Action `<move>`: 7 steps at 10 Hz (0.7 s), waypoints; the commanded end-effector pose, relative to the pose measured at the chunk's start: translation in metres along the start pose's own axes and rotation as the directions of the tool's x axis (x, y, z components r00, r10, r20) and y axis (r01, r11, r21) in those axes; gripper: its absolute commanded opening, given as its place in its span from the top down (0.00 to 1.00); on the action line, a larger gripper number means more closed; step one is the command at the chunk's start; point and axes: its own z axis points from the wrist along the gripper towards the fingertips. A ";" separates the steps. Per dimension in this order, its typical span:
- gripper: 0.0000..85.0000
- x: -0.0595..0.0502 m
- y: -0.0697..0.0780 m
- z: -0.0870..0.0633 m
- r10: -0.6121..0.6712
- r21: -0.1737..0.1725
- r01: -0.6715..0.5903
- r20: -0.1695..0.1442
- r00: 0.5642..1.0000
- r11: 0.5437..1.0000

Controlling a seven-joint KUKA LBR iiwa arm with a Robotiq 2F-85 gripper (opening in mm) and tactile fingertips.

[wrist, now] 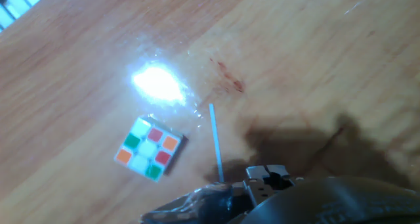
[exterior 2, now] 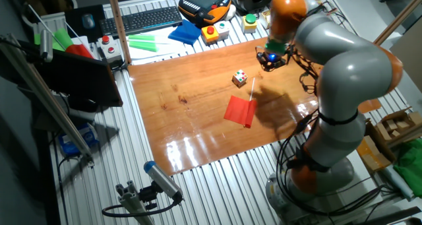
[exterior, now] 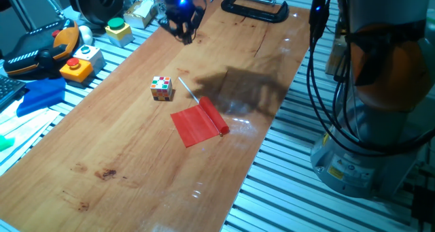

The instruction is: Wave the flag

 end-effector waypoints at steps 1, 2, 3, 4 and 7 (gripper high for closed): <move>0.99 -0.001 -0.003 -0.053 -0.001 -0.029 0.001 -0.019 1.000 1.000; 0.99 -0.002 -0.004 -0.055 -0.010 -0.049 0.008 -0.035 0.999 0.999; 0.99 -0.002 -0.003 -0.055 -0.025 -0.038 0.024 -0.025 0.999 0.999; 0.99 -0.002 -0.003 -0.055 -0.042 -0.014 0.042 -0.011 0.999 0.999; 0.99 -0.003 -0.003 -0.055 -0.074 0.009 0.074 -0.004 0.997 0.997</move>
